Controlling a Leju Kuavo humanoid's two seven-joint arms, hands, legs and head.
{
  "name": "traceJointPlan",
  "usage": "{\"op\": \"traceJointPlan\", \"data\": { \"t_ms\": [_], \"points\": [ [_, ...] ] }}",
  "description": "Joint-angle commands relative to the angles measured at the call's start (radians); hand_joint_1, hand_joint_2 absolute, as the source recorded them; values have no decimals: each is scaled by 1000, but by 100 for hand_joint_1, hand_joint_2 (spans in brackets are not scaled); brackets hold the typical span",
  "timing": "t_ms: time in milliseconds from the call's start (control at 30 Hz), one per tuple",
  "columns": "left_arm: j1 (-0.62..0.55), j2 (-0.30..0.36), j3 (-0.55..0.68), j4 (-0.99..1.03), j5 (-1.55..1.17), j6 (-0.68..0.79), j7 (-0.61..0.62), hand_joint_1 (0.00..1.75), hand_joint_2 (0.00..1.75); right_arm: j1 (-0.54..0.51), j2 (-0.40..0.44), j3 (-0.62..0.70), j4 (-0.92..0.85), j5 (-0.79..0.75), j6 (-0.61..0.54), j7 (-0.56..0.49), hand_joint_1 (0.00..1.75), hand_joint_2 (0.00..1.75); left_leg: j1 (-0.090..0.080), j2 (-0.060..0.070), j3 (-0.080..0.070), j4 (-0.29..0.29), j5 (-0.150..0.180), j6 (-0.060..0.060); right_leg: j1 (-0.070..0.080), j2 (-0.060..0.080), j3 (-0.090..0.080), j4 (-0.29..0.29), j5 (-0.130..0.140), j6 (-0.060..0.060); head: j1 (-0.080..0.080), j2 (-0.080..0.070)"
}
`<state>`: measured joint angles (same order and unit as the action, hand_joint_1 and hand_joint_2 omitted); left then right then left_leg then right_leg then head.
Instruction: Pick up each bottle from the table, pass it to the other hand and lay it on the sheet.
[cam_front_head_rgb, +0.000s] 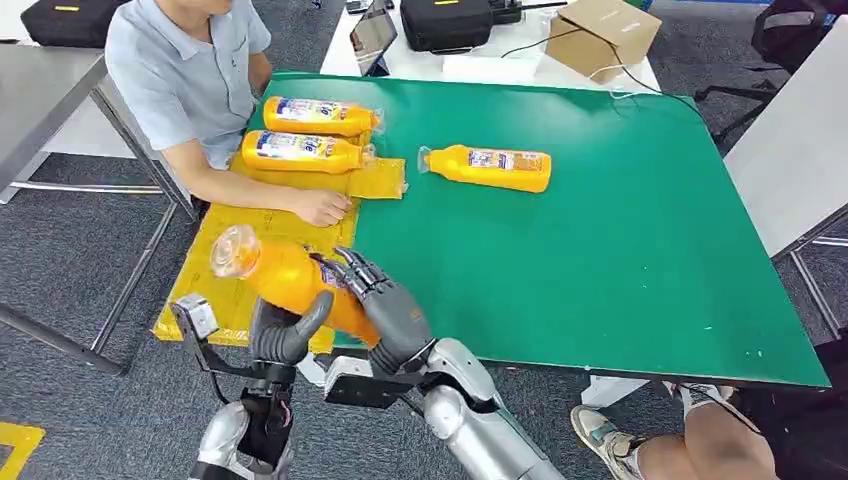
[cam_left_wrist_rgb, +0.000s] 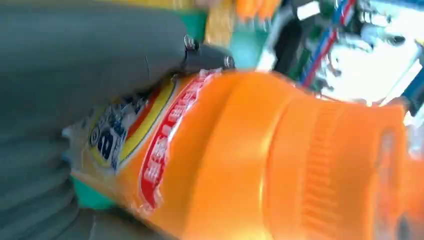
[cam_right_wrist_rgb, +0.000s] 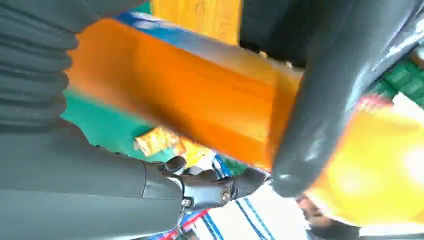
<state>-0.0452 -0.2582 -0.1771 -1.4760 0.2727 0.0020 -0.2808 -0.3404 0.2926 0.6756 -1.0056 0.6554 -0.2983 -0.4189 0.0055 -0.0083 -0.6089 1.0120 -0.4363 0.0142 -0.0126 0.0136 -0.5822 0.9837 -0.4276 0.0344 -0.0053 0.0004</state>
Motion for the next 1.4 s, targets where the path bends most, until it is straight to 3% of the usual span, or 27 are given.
{"op": "traceJointPlan", "data": {
  "t_ms": [33,167,400,533,767,867,1267,1333,1400],
  "points": [
    [-204,102,59,185,-271,144,23,175,175,-21,-46,50,-3,22,-16,25,0,0,0,-4,4,-2,1,-1,1,-6,5,-1,-1,-2,0,0],
    [-311,146,70,271,-612,257,47,175,175,-19,-60,39,-33,57,-22,35,0,0,1,-2,5,-2,1,-1,1,-4,6,-1,-1,-2,0,0],
    [-314,129,97,281,-633,237,38,175,175,-16,-59,33,-34,65,-17,35,0,0,0,0,2,-1,1,0,0,-1,2,0,0,-1,0,0],
    [-444,184,60,439,-990,339,101,175,175,-15,-58,19,-35,61,2,34,0,0,1,-3,2,-1,1,-1,1,-5,4,0,-1,-1,0,0],
    [-711,209,-19,909,-1318,257,225,175,175,4,-50,15,-17,29,38,4,0,0,1,-7,2,-1,3,-1,1,-8,4,0,0,-1,1,0],
    [-785,214,-94,1088,-1448,218,279,175,175,0,-44,36,-14,17,53,-9,0,0,0,-2,2,-1,3,-1,0,-4,3,1,0,-1,1,0],
    [-828,141,-142,1162,-1518,7,272,175,175,-27,-22,59,-2,-15,71,-17,0,0,1,-1,-1,1,2,-1,0,-3,0,1,0,0,1,0],
    [-823,136,-129,1161,-1502,-3,262,141,175,-32,-19,61,3,-19,68,-21,0,0,1,0,-1,1,2,-1,0,-1,0,1,0,-1,1,0],
    [-821,132,-106,1164,-1473,-26,239,119,175,-38,-15,61,12,-23,67,-23,0,0,0,0,0,0,2,-1,0,-2,1,1,0,-1,1,0]
  ]
}}
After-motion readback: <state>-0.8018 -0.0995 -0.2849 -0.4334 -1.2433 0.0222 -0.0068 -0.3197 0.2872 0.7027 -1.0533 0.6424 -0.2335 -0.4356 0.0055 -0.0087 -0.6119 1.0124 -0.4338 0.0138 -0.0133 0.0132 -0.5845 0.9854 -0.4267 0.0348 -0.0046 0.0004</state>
